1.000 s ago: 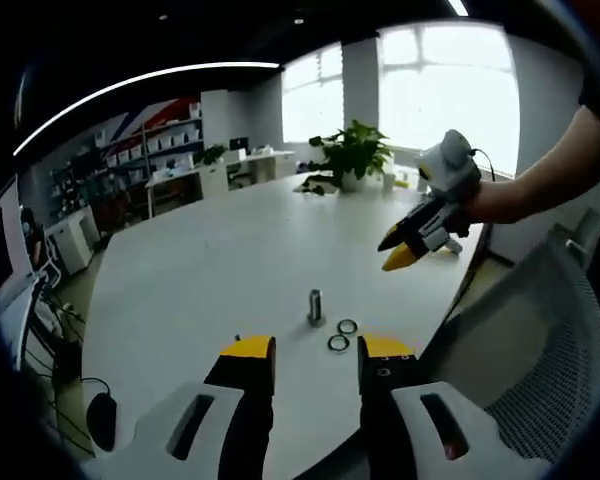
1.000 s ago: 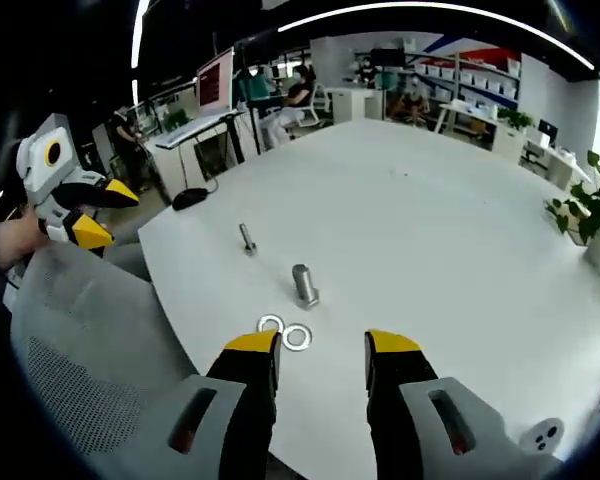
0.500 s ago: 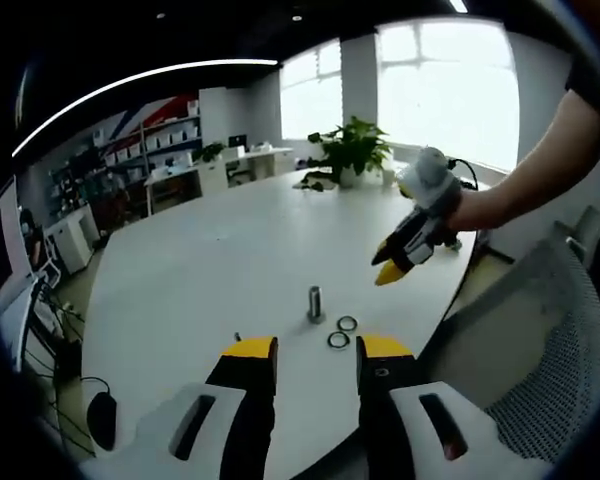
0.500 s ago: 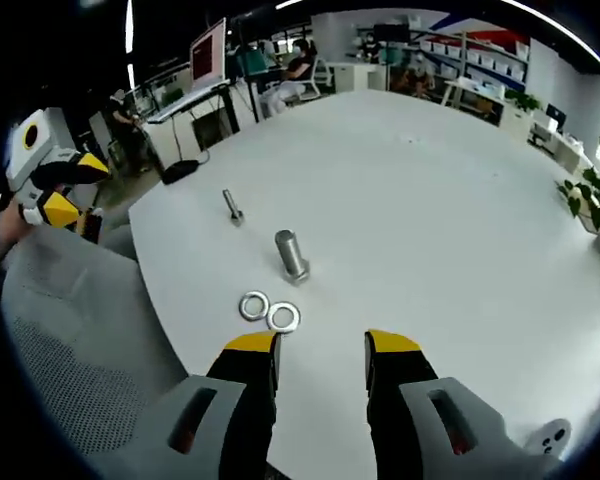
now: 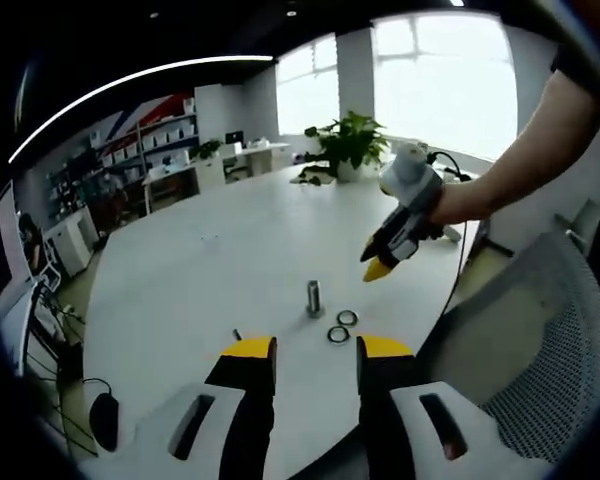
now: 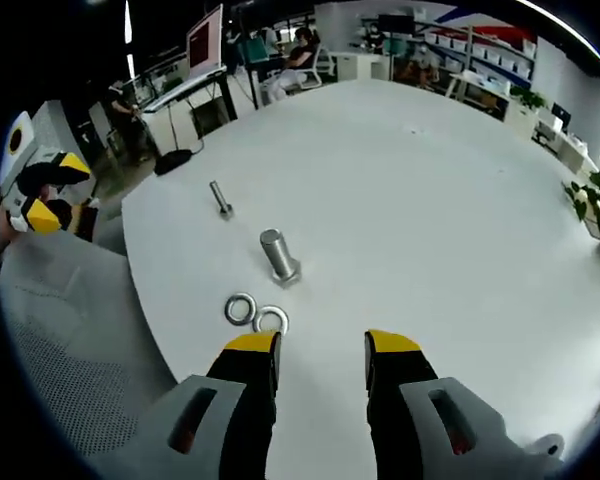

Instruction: Place the washer onto the threaded stud by aligning its center hole with the stud, sliding it down to the base, and recovering from edge contact or off-axis alignment until the washer reaches the visible bottom stop.

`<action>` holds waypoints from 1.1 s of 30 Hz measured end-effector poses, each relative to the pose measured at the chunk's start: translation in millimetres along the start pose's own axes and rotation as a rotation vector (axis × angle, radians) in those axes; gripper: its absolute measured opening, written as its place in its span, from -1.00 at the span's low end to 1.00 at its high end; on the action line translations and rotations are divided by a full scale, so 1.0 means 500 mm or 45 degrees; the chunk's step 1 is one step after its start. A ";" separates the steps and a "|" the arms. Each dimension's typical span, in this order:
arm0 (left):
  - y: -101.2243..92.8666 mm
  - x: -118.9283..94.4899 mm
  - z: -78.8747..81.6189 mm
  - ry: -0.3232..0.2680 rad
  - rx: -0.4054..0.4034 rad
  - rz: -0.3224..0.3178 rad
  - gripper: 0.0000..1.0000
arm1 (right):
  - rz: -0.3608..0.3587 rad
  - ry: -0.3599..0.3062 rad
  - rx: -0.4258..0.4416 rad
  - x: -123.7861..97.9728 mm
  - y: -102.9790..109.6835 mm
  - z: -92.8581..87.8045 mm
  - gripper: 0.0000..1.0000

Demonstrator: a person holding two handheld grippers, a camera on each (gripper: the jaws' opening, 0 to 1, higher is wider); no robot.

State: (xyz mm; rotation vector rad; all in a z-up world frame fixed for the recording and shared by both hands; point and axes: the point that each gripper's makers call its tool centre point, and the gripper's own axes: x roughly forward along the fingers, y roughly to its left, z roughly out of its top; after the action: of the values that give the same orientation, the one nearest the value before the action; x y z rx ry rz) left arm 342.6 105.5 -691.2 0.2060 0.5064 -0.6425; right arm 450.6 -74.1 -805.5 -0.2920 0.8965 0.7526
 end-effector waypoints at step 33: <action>0.013 -0.001 -0.004 0.010 0.000 0.037 -0.41 | 0.206 0.225 -0.372 0.110 0.110 -0.039 -0.31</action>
State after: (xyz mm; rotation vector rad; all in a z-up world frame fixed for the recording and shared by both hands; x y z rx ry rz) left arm 345.7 111.7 -692.5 0.2161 0.5104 -0.6135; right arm 422.5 -19.4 -856.8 -0.5553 0.9843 1.0217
